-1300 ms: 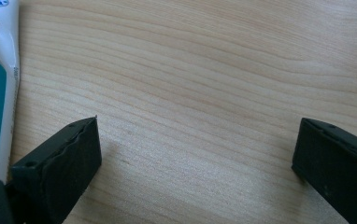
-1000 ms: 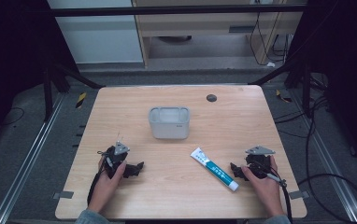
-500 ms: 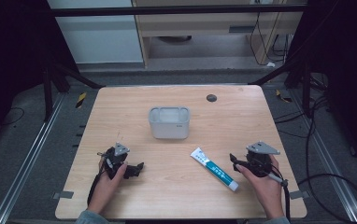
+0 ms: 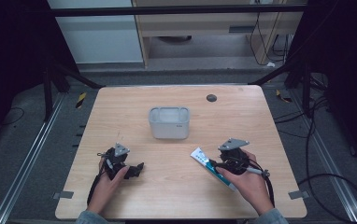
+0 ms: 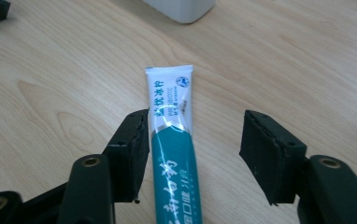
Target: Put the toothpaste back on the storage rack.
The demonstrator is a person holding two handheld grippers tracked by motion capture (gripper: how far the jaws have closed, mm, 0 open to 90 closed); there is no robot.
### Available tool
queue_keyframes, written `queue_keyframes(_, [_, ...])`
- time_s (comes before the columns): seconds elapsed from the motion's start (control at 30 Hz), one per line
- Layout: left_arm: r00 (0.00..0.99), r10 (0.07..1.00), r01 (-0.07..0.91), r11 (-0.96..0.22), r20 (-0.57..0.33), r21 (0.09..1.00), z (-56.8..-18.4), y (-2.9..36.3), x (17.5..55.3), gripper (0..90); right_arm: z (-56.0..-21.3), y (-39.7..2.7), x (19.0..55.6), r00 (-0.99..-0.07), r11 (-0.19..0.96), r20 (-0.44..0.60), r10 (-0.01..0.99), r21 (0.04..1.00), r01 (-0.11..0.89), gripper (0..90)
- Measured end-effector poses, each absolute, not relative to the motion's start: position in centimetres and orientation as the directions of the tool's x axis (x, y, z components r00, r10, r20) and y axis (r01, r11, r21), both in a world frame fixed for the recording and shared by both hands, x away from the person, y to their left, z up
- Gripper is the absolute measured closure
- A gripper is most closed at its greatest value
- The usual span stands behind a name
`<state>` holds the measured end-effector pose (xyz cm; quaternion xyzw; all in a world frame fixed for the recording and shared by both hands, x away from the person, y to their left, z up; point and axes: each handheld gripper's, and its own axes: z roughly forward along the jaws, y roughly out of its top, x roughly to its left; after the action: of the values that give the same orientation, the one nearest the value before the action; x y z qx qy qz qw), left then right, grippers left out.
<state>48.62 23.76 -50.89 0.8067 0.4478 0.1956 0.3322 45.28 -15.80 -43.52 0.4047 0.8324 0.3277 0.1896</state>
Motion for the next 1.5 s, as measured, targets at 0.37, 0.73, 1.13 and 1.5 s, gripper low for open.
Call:
queue_keyframes(0.37, [0.517, 0.856, 0.596, -0.376, 0.019, 0.709, -50.9, 23.7, 48.5, 0.0, -43.7, -13.7, 47.1, -0.661, 0.537, -0.018, 0.75, 0.601, 0.592, 47.6])
queue_keyframes(0.73, [0.508, 0.861, 0.6, -0.37, 0.019, 0.71, -50.9, 23.7, 48.5, 0.0, -44.4, -13.1, 47.7, -0.676, 0.565, -0.015, 0.737, 0.563, 0.603, 51.4])
queue_keyframes(1.13, [0.508, 0.861, 0.6, -0.37, 0.02, 0.709, -50.9, 23.7, 48.5, 0.0, -46.0, -12.2, 48.9, -0.665, 0.581, -0.011, 0.747, 0.497, 0.644, 50.0])
queue_keyframes(1.5, [0.508, 0.861, 0.6, -0.37, 0.02, 0.71, -50.9, 23.7, 48.5, 0.0, -46.4, -11.6, 49.7, -0.648, 0.584, 0.003, 0.762, 0.431, 0.688, 47.8])
